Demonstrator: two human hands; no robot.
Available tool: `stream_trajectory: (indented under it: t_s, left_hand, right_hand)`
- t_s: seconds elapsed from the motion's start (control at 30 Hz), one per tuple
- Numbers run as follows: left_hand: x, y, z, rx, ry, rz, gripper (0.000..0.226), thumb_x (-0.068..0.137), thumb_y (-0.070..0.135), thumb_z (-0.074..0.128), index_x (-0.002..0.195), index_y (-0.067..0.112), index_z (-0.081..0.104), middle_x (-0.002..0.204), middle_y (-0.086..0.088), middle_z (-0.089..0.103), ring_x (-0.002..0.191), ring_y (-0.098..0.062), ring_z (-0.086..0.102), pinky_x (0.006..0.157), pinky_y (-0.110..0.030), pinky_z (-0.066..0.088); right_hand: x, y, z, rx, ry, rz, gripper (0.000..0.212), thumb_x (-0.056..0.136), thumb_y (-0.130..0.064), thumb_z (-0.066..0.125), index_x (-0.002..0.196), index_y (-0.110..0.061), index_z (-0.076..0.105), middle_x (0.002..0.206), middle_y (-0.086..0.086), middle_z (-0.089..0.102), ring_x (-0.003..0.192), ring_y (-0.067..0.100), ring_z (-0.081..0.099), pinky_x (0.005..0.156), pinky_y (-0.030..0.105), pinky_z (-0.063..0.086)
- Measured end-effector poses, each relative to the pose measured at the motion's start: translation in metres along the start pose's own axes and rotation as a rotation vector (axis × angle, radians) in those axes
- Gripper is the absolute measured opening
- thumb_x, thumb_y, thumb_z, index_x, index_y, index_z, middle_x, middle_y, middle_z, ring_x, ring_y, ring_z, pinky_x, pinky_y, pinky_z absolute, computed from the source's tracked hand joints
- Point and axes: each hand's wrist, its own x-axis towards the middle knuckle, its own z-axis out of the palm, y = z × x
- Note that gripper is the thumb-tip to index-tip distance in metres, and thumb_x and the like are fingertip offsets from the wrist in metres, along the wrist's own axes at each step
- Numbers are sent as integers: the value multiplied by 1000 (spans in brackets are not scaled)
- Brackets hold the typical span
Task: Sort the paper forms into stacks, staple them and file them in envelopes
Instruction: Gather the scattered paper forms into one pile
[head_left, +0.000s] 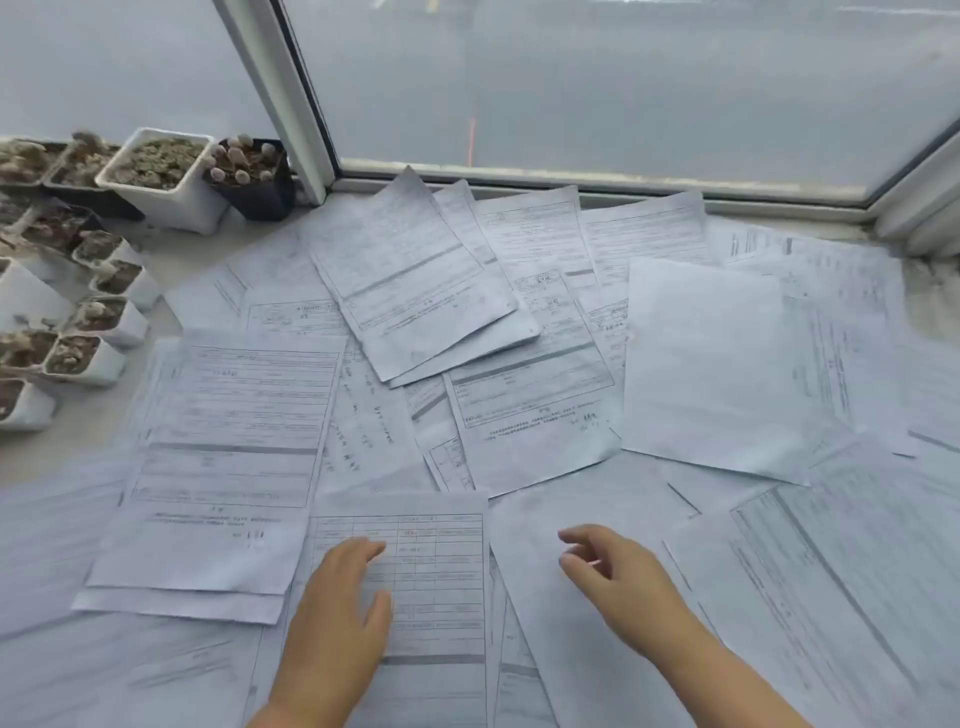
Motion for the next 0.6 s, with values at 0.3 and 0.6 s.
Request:
stream_trajectory:
  t_s: [0.3, 0.6]
  left_hand:
    - [-24, -58, 5, 512, -292, 213, 96, 52, 63, 72, 136, 25, 46, 146, -7, 39, 128, -26, 36, 109, -34, 29]
    - [-25, -48, 2, 500, -201, 206, 86, 94, 61, 38, 141, 32, -28, 143, 7, -41, 145, -15, -23, 113, -29, -12]
  right_hand:
    - [-55, 11, 90, -239, 7, -92, 30, 93, -28, 57, 121, -37, 56, 120, -32, 45, 109, -15, 43, 82, 0, 35]
    - [-92, 14, 113, 413, 82, 510, 19, 92, -11, 61, 109, -12, 69, 102, 0, 73, 90, 12, 69, 74, 21, 51]
